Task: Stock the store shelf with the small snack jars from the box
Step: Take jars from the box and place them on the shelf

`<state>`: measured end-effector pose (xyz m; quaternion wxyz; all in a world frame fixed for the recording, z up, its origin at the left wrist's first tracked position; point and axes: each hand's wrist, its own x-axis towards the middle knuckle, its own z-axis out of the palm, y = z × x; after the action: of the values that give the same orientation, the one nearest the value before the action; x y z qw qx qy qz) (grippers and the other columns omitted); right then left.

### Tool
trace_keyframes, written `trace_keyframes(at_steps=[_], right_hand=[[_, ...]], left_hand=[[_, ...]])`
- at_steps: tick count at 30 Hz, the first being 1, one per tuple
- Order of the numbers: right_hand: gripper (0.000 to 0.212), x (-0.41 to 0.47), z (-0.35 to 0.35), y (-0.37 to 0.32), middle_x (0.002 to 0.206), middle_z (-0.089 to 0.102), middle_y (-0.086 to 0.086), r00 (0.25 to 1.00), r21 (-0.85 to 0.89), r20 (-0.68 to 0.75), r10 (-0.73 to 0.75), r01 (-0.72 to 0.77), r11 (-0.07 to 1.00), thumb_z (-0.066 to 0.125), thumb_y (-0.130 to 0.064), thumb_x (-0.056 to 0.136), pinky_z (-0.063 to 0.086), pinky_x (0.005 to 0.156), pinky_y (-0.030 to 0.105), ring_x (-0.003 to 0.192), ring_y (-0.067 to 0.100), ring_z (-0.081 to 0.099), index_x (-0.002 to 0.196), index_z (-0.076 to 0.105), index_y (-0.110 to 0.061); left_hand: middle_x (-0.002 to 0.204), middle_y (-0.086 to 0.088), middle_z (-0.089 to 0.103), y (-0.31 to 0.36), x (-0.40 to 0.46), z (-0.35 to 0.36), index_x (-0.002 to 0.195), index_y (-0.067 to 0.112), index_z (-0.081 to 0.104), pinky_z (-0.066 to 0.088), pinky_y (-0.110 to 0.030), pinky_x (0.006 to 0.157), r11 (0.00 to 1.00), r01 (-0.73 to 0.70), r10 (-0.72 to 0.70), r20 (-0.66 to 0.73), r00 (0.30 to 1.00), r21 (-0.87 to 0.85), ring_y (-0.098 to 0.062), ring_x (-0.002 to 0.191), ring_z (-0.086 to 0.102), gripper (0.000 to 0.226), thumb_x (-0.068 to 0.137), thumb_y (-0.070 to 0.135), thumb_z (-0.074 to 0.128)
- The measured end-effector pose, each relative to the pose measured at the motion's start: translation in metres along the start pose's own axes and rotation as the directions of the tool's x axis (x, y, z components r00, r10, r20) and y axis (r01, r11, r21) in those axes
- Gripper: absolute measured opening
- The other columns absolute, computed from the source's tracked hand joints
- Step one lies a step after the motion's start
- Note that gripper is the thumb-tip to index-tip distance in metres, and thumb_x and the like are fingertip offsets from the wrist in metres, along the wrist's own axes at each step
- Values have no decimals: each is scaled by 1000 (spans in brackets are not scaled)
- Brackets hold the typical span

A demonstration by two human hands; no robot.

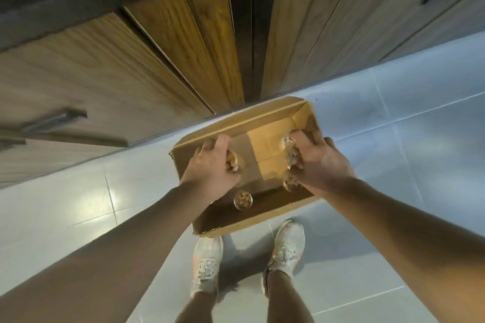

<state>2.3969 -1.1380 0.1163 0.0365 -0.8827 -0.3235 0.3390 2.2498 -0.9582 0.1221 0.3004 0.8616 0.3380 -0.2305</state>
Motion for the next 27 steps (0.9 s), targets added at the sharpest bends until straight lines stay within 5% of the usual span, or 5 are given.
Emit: trace_keyframes(at_steps=[4, 10, 15, 23, 27], right_hand=[[55, -31, -60, -17, 134, 46, 9, 994, 62, -110, -2, 9, 998, 71, -29, 84, 52, 89, 44, 117, 37, 50, 132, 44, -24], [43, -89, -155, -47, 127, 44, 4, 980, 67, -192, 42, -30, 997, 66, -35, 90, 47, 80, 38, 112, 34, 53, 129, 48, -26], [52, -168, -242, -71, 128, 43, 4, 965, 55, -241, 101, -90, 994, 64, -39, 89, 51, 91, 41, 113, 37, 58, 137, 46, -30], [62, -330, -389, -104, 132, 45, 5, 871, 204, -424, 247, -174, 963, 63, -42, 90, 47, 98, 35, 117, 31, 57, 148, 49, -28], [64, -420, -450, -118, 131, 45, 1, 789, 294, -525, 318, -183, 938, 63, -42, 91, 45, 87, 29, 114, 24, 56, 152, 45, -32]], left_hand=[[133, 4, 46, 38, -24, -57, 131, 35, 38, 54, -36, 93, 992, -118, 120, -64, 991, 43, -20, 115, 51, 64, 81, 36, 78], [136, 5, 44, 94, -71, -142, 137, 33, 44, 45, -36, 103, 925, -350, 363, -71, 929, 150, -19, 125, 44, 60, 84, 35, 73], [140, 7, 47, 146, -133, -213, 148, 33, 42, 38, -32, 111, 831, -486, 500, 16, 866, 270, -17, 132, 42, 67, 87, 46, 68], [132, 4, 55, 236, -263, -347, 150, 32, 47, 41, -30, 106, 673, -661, 708, -31, 705, 331, -18, 127, 48, 69, 85, 52, 62], [130, 6, 56, 285, -333, -405, 146, 37, 52, 39, -28, 106, 579, -758, 805, -65, 589, 299, -16, 125, 49, 71, 78, 55, 57]])
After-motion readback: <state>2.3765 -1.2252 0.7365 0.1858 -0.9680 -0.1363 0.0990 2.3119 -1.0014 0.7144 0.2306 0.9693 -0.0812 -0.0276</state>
